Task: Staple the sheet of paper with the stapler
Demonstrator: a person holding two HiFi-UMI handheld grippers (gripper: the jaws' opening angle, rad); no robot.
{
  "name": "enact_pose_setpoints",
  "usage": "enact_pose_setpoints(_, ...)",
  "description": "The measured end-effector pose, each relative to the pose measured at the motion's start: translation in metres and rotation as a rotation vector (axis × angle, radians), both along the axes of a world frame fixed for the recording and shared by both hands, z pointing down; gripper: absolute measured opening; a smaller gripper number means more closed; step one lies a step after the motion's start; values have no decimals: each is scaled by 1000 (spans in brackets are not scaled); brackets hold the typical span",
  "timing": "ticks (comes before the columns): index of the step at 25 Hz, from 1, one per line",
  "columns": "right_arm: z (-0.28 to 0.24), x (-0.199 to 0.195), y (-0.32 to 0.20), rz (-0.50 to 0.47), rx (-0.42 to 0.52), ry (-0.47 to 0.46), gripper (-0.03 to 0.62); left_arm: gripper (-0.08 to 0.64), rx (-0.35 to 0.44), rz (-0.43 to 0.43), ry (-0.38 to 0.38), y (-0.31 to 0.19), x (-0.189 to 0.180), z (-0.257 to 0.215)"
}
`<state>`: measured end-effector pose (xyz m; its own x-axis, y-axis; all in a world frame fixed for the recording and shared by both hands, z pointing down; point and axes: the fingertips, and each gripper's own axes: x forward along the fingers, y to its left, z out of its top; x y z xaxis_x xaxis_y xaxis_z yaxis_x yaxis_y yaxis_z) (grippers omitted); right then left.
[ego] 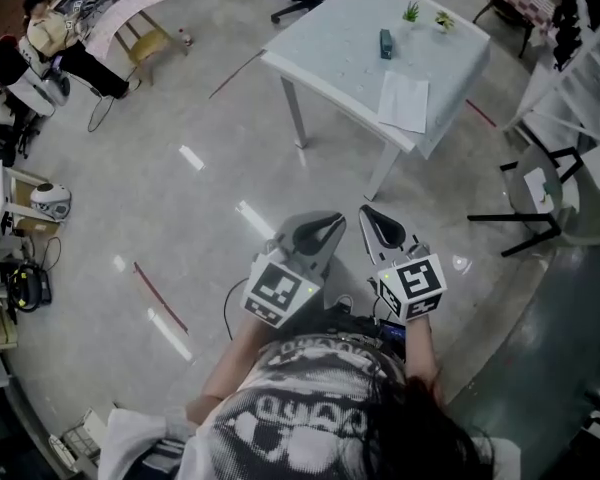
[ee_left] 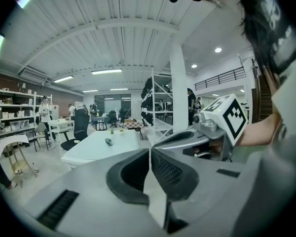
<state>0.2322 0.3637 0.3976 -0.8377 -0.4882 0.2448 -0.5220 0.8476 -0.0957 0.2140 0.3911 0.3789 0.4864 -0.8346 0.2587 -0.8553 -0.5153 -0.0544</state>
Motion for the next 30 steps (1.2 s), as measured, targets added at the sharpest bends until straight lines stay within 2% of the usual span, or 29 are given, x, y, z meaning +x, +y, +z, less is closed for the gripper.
enact_pose_setpoints(10, 22, -79, -106, 76, -79, 23, -7, 10, -41, 91, 3, -110, -79, 9)
enact_pose_setpoints(18, 21, -145, -190, 161, -94, 26, -6, 11, -24, 154, 3, -197, -152, 3)
enact_pose_setpoints(25, 24, -165, -222, 244, -99, 54, -6, 10, -12, 203, 29, -233, -186, 4)
enact_pose_setpoints(30, 31, -155, -231, 307, -123, 82, -6, 9, -41, 236, 62, -239, -189, 15)
